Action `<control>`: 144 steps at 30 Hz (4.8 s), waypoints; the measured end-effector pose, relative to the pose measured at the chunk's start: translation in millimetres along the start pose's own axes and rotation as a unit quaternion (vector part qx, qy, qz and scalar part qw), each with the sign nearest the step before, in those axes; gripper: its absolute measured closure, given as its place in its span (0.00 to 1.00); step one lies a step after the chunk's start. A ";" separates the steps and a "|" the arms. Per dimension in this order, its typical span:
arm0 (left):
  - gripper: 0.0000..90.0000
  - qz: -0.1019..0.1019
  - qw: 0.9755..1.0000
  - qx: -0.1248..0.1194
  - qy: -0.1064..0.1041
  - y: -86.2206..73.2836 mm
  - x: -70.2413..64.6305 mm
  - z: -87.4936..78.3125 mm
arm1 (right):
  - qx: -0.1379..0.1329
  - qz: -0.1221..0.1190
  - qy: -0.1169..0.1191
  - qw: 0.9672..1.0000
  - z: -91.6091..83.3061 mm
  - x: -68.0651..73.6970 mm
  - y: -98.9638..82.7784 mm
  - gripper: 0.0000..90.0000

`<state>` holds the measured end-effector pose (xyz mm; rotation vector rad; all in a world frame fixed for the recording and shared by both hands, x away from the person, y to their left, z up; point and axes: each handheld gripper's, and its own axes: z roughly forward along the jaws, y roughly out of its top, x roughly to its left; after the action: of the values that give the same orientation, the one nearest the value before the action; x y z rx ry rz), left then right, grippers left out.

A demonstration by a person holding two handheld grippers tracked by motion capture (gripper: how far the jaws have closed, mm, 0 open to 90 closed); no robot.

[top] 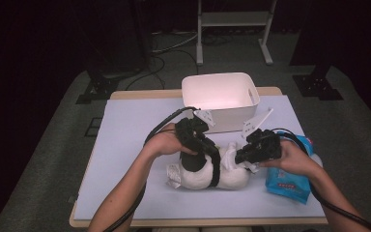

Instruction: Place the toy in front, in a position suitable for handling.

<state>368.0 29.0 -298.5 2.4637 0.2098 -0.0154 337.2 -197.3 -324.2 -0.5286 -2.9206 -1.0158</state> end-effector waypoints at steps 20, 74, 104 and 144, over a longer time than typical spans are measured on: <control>0.75 -0.001 1.000 0.029 -0.003 -34.0 -7.5 -14.7 | 0.001 -0.016 0.006 1.000 15.9 -1.4 30.0 0.90; 0.78 -0.011 0.998 0.067 0.010 -27.3 11.2 12.2 | 0.020 -0.036 0.038 0.998 32.9 20.4 13.3 0.90; 0.77 0.023 0.999 0.027 0.019 -6.8 -1.0 1.9 | 0.006 -0.033 0.002 0.999 12.7 8.7 20.1 0.90; 0.54 -0.053 0.996 -0.052 0.045 -87.7 -5.8 -48.2 | 0.028 0.027 -0.045 0.998 -21.8 -12.2 1.3 0.90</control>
<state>346.7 125.7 -314.4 2.3493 0.3722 0.0592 346.8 -213.3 -307.6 -0.6635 -2.9837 -0.9260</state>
